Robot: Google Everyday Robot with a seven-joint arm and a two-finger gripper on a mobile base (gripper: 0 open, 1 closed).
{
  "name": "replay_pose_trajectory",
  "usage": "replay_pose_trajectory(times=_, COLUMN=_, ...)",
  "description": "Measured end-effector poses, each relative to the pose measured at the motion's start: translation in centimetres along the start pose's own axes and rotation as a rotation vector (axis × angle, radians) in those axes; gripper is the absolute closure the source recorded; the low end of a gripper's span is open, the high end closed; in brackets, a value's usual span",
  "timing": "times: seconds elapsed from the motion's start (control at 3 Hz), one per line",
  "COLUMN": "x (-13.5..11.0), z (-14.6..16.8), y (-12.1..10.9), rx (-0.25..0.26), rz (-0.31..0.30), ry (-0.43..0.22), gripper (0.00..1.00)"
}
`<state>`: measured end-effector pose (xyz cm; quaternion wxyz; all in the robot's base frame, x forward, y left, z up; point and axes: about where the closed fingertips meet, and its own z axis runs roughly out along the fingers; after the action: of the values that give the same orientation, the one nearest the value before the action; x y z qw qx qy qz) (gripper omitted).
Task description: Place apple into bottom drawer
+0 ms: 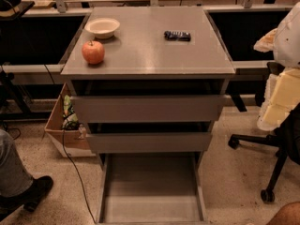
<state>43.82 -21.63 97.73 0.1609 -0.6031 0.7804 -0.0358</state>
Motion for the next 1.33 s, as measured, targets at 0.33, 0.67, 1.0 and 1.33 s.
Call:
replay_pose_trajectory(times=0.33, x=0.0, z=0.0, y=0.0, rx=0.0, rz=0.0, ry=0.0, gripper=0.0)
replay_pose_trajectory(times=0.67, x=-2.2, z=1.8, y=-1.9, rx=0.016, rz=-0.022, ry=-0.043, gripper=0.0)
replay_pose_trajectory(times=1.0, x=-6.3, z=5.3, y=-4.8, rx=0.014, rz=-0.044, ry=-0.126, gripper=0.0)
replay_pose_trajectory(times=1.33, x=-10.8, z=9.8, y=-6.6, rx=-0.018, rz=-0.045, ry=-0.205, gripper=0.0)
